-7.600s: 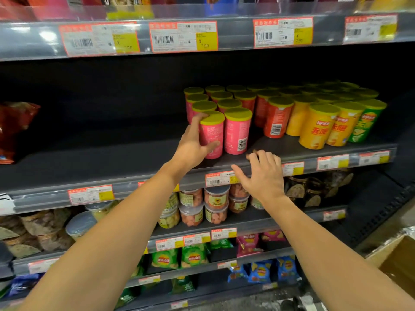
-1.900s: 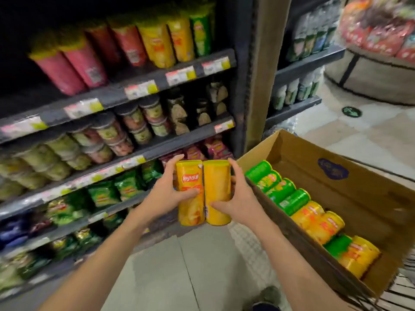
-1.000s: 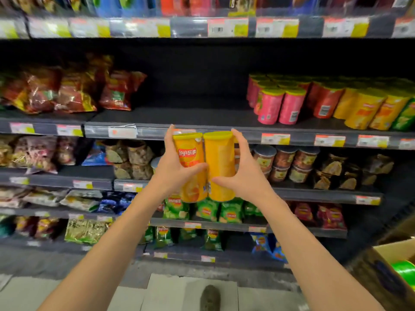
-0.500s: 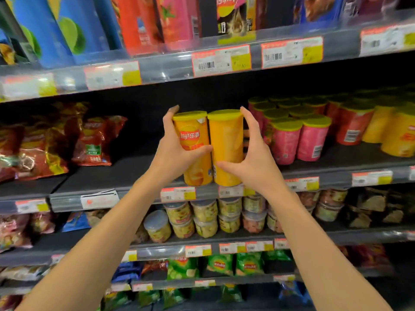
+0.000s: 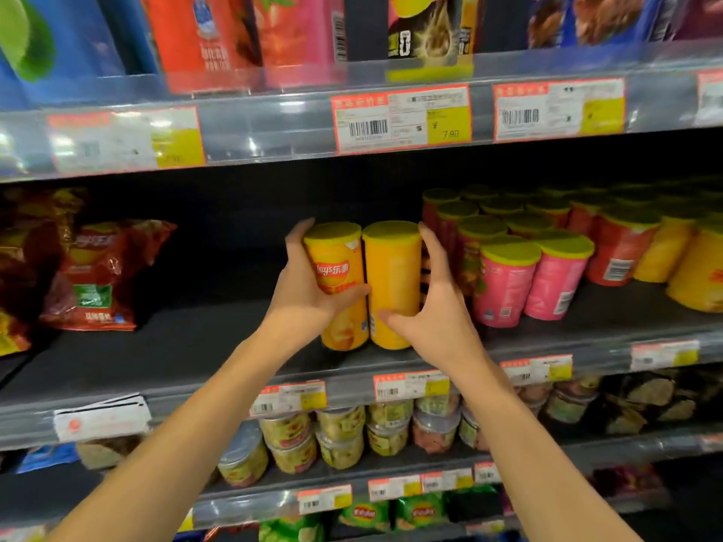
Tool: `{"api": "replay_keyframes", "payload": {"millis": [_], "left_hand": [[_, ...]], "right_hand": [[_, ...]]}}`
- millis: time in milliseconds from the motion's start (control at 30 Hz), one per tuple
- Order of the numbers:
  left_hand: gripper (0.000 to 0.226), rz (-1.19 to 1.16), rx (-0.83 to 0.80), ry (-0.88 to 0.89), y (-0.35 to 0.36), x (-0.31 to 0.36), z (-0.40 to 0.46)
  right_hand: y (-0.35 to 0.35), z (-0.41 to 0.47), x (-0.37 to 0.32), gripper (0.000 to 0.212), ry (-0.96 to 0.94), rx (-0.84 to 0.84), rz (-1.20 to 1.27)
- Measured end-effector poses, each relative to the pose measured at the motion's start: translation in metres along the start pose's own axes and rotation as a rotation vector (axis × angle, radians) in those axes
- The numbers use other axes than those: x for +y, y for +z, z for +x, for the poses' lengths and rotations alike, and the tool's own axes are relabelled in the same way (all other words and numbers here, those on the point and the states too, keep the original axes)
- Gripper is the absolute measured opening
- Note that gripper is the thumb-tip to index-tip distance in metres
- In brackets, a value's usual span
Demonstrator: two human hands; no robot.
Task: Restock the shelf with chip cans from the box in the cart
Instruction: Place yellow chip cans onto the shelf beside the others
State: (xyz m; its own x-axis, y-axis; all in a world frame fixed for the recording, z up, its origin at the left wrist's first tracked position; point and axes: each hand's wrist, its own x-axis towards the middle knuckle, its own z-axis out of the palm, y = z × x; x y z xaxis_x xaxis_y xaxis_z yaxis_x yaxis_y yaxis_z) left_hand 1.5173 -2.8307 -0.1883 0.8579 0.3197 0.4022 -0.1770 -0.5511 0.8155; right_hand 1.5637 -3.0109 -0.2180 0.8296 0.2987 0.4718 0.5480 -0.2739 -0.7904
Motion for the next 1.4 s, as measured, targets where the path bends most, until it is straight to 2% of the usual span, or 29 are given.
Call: {"api": "replay_keyframes", "payload": {"millis": [167, 267, 467, 733, 867, 1000, 1267, 1400], "left_hand": [[0.105, -0.060, 0.023, 0.063, 0.001, -0.012, -0.003], [0.103, -0.080, 0.005, 0.085, 0.001, -0.015, -0.005], [0.103, -0.107, -0.027, 0.130, -0.003, -0.025, -0.006], [0.107, -0.163, -0.019, 0.168, 0.004, -0.033, -0.006], [0.102, -0.179, -0.010, 0.187, 0.005, -0.035, -0.004], [0.100, -0.190, -0.022, 0.200, 0.004, -0.035, -0.004], [0.100, -0.156, 0.027, 0.191, 0.007, -0.036, -0.006], [0.101, -0.147, 0.027, 0.185, 0.008, -0.036, -0.007]], "right_hand": [[0.007, -0.005, 0.001, 0.109, 0.013, 0.039, 0.032], [0.010, -0.010, -0.001, 0.101, 0.016, 0.124, 0.028], [0.017, -0.013, -0.004, 0.104, 0.010, 0.172, -0.205], [0.020, -0.008, -0.005, 0.102, 0.015, 0.208, -0.366], [0.021, 0.009, 0.002, 0.100, 0.000, 0.217, -0.354], [0.022, 0.043, 0.013, 0.102, 0.151, 0.149, -0.306], [0.033, 0.085, 0.040, 0.106, 0.084, 0.185, -0.301], [0.041, 0.102, 0.049, 0.100, 0.115, 0.176, -0.337]]}}
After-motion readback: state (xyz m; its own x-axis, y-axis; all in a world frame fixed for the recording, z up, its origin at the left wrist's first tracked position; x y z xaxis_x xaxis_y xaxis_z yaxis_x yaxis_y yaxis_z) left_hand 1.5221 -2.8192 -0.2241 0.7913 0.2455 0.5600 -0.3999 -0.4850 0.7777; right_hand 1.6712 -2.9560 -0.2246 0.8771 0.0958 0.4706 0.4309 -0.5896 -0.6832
